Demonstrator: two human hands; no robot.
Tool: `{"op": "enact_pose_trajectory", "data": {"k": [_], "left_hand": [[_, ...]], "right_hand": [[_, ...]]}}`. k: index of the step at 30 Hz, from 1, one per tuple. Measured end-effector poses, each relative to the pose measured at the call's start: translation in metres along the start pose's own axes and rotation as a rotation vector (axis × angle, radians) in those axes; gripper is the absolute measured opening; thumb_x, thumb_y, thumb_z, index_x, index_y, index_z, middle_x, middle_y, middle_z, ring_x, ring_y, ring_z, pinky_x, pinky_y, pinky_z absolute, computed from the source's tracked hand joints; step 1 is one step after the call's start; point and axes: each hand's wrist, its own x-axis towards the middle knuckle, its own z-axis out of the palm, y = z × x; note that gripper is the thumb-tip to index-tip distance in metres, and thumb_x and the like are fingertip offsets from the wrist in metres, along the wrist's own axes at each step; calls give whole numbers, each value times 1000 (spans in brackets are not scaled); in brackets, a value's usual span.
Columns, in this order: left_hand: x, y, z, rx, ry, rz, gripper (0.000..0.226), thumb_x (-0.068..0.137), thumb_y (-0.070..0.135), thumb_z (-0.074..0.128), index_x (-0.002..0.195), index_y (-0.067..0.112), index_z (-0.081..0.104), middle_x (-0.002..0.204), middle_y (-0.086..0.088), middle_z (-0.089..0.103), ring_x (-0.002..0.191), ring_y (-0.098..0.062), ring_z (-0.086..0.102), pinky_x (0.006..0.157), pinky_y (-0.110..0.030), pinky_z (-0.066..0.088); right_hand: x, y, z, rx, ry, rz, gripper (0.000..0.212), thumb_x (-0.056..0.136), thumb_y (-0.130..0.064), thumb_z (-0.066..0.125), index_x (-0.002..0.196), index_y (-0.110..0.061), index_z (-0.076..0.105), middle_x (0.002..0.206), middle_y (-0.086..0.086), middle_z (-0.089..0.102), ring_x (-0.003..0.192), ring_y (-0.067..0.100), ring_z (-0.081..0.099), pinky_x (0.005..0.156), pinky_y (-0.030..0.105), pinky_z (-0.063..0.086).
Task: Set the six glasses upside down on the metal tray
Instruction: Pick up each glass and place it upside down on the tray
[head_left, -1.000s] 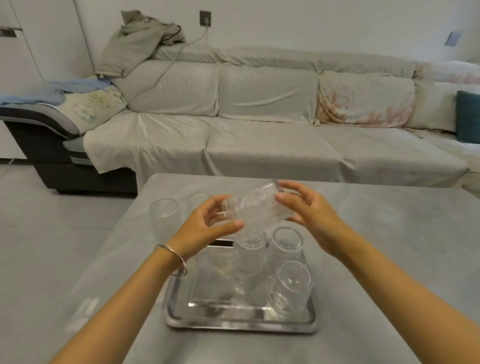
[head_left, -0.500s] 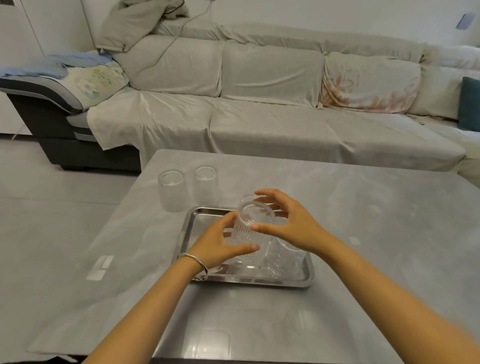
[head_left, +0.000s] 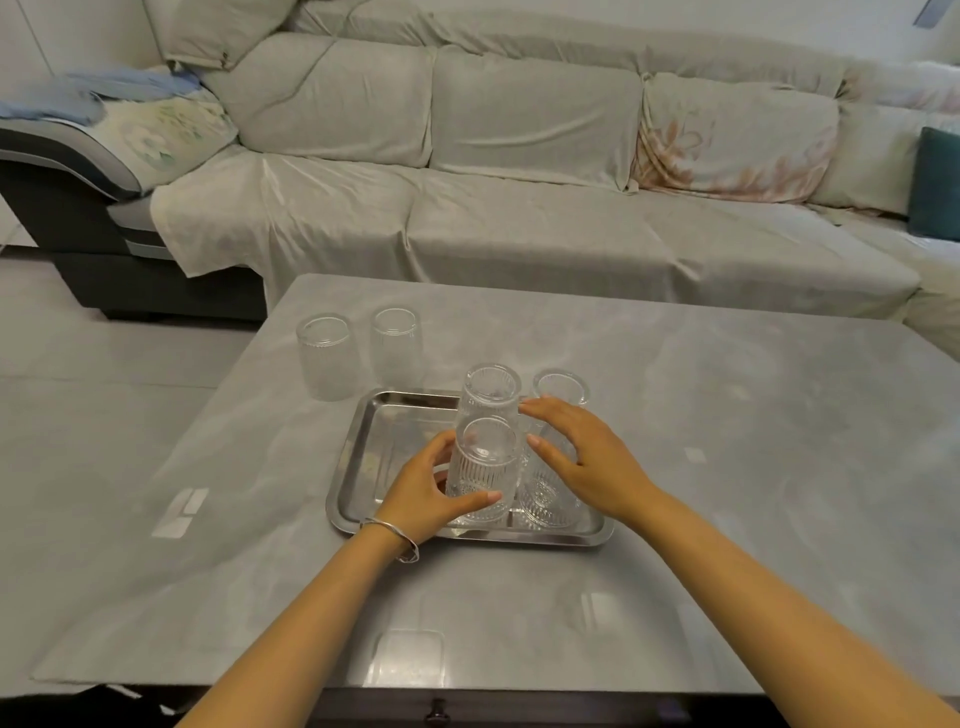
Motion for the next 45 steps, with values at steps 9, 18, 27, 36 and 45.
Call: {"op": "enact_pose_trajectory", "data": {"k": [9, 18, 27, 36, 45], "left_hand": [[2, 0, 4, -15, 12, -6, 70, 54, 45, 82, 113, 49, 43, 117, 25, 53, 108, 6, 51, 78, -5, 44], [3, 0, 0, 23, -19, -14, 76, 58, 41, 82, 122, 32, 44, 125, 8, 54, 115, -11, 51, 94, -23, 44], [14, 33, -89, 61, 91, 53, 70, 57, 46, 74, 120, 23, 53, 118, 6, 61, 106, -6, 59, 88, -17, 48], [60, 40, -166, 198, 305, 120, 56, 71, 43, 68, 121, 24, 52, 120, 8, 56, 110, -8, 52, 89, -20, 41], [110, 0, -183, 306, 361, -19, 61, 76, 36, 68, 130, 19, 45, 138, -5, 47, 125, -23, 44, 102, -36, 36]], "right_hand": [[0, 0, 0, -20, -12, -3, 39, 95, -35, 47, 133, -28, 49, 145, -8, 45, 140, 10, 30, 116, 37, 22], [0, -4, -2, -31, -26, -11, 38, 96, -34, 46, 133, -29, 50, 145, -8, 45, 139, 9, 30, 116, 34, 20], [39, -28, -20, 210, 23, -25, 38, 94, -34, 48, 131, -27, 50, 140, -8, 48, 126, 2, 42, 102, 9, 28], [154, -70, 4, 340, -55, -30, 42, 92, -34, 53, 132, -24, 47, 143, -1, 45, 125, 11, 44, 104, 28, 37], [223, -68, 53, 386, -178, 115, 64, 81, -32, 71, 137, -19, 43, 147, 2, 40, 134, 19, 38, 110, 38, 35]]}}
